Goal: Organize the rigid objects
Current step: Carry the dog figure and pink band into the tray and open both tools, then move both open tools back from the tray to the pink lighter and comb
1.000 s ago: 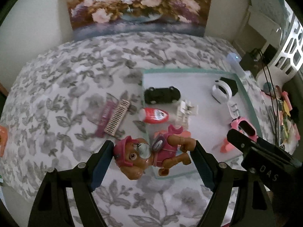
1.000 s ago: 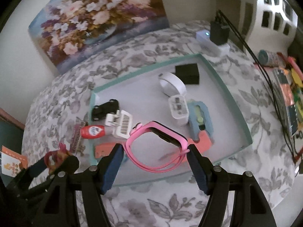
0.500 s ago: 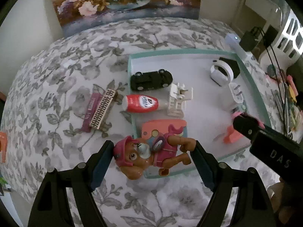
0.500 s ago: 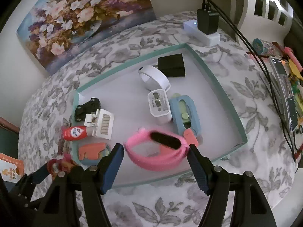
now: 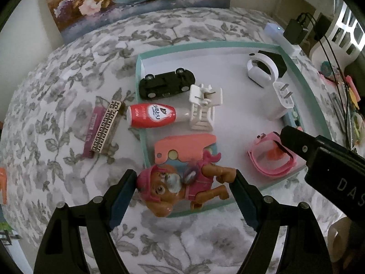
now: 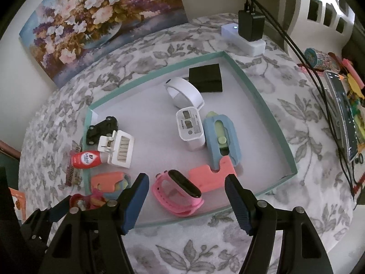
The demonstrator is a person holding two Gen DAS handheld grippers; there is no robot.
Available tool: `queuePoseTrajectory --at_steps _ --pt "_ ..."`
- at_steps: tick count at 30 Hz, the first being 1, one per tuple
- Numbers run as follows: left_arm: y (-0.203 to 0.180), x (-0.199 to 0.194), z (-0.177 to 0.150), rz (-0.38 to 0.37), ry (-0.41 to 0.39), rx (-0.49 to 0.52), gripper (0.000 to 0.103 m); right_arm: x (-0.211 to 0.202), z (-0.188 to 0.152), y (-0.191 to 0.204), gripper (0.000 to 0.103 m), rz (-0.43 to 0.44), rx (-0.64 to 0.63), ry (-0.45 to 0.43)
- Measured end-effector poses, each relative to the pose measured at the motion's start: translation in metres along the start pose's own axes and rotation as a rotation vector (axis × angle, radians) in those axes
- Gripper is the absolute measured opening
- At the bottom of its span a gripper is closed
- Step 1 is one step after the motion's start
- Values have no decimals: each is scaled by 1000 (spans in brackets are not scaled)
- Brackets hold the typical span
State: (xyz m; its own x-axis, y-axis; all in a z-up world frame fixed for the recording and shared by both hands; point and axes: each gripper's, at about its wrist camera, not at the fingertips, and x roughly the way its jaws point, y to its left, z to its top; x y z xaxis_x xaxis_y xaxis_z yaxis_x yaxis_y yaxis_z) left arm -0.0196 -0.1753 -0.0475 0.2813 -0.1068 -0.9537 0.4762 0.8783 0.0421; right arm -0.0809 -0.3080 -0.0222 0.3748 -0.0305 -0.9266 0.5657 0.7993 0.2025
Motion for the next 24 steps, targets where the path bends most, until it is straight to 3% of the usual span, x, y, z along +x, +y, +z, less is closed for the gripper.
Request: queuePoseTrajectory --at_steps 5,9,12,15,24 --pt "-2 -5 2 12 -20 15 84 1 1 -1 73 -9 0 1" --pt "-3 -8 2 22 -40 30 94 1 1 -2 74 -18 5 -3" --pt "-3 -10 3 29 -56 34 95 0 2 -3 75 -26 12 -5" --pt "-1 -14 3 35 -76 31 95 0 2 -5 83 -41 20 -11" --pt "32 -27 8 13 -107 -98 95 -2 3 -11 83 -55 47 -21"
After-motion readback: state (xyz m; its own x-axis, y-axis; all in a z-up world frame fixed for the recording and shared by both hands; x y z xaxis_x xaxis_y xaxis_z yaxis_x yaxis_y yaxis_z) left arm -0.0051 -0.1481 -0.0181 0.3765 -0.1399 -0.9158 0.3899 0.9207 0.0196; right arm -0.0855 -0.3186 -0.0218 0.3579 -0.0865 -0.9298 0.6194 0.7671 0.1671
